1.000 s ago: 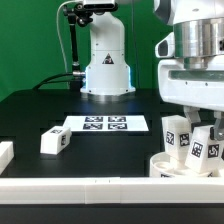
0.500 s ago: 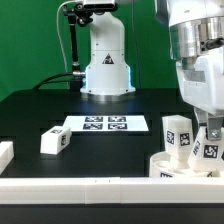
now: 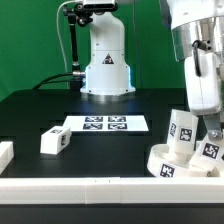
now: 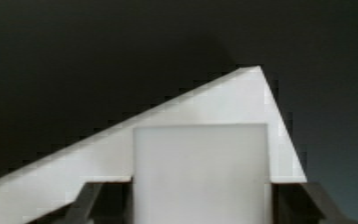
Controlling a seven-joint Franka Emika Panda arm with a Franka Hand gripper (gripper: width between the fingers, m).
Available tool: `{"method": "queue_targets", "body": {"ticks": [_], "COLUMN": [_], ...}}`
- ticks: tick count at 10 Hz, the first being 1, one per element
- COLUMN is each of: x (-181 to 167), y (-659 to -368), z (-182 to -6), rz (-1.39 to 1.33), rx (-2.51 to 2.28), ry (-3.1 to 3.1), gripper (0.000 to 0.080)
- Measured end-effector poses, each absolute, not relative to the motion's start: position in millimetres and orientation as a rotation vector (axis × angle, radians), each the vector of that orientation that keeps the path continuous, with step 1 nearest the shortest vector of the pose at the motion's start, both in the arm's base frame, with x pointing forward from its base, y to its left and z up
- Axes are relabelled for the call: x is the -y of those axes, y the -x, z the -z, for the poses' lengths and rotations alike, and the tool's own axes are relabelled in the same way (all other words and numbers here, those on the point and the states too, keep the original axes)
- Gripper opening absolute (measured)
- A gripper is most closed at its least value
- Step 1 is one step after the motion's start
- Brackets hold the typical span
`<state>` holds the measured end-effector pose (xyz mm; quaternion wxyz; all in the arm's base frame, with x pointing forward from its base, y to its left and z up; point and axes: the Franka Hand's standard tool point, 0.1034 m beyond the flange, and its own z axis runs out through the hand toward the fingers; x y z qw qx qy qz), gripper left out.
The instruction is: Assemble stool
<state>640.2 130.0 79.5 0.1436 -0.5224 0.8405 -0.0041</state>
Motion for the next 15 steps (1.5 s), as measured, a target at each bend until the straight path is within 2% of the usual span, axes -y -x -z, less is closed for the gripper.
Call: {"method": "queue_targets", "body": {"ticks": [1, 2, 3, 4, 5, 6, 8, 10, 12, 15], "x": [-130, -131, -133, -133, -132, -128, -109, -70, -42, -45], "y": [-640, -639, -639, -639, -637, -636, -641, -643, -642, -642], "z": [-79.3, -78.7, -78.6, -78.5, -79.1, -83.3, -95.2, -103.4, -94.6, -93.7], "rz": [-0.010, -0.025, -0.033, -0.028, -0.033, -0.042, 0.030, 0.118, 0.144, 0.141], "rx": [-2.466, -2.479, -2.478, -2.462, -2.426, -2.376, -2.254, -2.098, -2.058, -2.063], "ry": [1.426, 1.392, 1.387, 1.414, 1.496, 1.595, 1.738, 1.925, 1.993, 1.990], "gripper": [0.0340, 0.0428, 0.0428, 0.0587, 0.0587, 0.0636, 0.0646, 0.0649, 0.0649, 0.0649]}}
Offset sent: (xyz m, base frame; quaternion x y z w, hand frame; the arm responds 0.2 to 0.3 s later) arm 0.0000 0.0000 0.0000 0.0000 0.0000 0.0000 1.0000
